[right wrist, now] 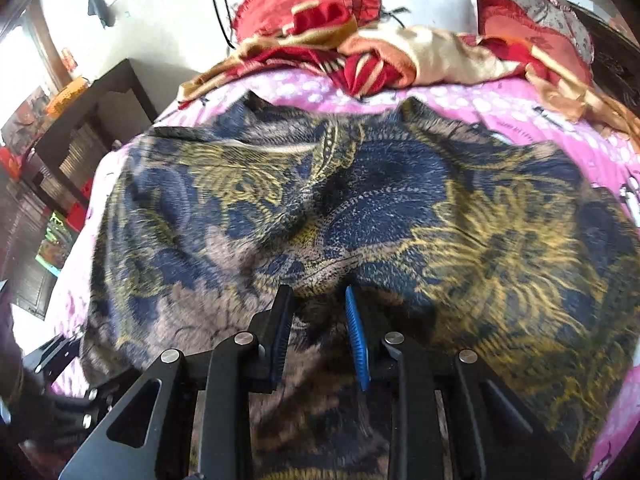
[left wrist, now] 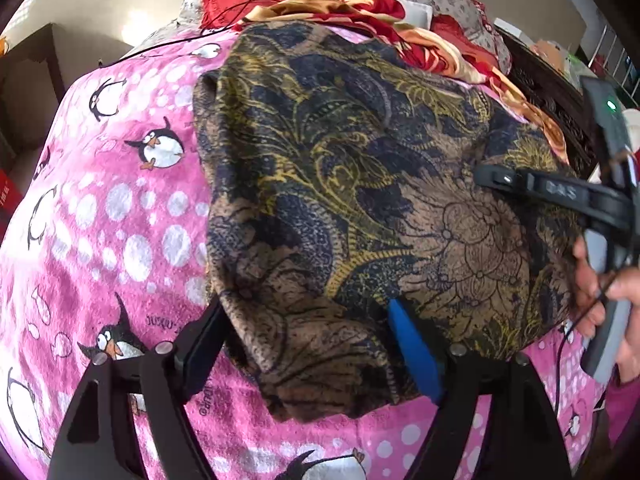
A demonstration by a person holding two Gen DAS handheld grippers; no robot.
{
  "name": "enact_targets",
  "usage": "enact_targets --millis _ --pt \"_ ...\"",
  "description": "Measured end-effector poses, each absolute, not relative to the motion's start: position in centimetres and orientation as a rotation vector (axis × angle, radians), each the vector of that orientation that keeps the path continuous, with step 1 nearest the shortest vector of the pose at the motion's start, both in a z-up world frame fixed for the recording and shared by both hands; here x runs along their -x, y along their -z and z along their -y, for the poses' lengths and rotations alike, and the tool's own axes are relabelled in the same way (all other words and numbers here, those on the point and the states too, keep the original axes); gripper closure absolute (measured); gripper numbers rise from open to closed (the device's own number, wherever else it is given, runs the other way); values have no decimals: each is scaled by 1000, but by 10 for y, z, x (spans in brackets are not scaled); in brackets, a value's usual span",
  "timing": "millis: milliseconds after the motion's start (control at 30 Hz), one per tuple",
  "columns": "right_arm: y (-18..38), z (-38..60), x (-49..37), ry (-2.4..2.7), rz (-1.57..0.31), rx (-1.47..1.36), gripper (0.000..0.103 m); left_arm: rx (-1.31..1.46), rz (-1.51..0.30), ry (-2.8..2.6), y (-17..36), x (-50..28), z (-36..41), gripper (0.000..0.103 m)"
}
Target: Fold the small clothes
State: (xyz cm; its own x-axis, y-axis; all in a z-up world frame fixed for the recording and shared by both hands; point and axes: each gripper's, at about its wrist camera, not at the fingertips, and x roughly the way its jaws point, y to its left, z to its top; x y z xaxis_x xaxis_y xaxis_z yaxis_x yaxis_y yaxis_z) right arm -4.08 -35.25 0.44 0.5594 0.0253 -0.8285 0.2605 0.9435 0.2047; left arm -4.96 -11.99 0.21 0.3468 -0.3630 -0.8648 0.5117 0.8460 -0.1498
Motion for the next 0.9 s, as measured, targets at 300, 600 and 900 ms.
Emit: enact_targets --millis 300,600,900 --pt "4 348 41 109 -865 -321 54 -144 -1052 581 2 51 121 12" --pt "0 319 44 108 -897 -161 32 -122 -1026 554 -10 58 117 12" --pt "-7 345 83 188 -896 -220 32 -56 -990 517 -14 45 111 12"
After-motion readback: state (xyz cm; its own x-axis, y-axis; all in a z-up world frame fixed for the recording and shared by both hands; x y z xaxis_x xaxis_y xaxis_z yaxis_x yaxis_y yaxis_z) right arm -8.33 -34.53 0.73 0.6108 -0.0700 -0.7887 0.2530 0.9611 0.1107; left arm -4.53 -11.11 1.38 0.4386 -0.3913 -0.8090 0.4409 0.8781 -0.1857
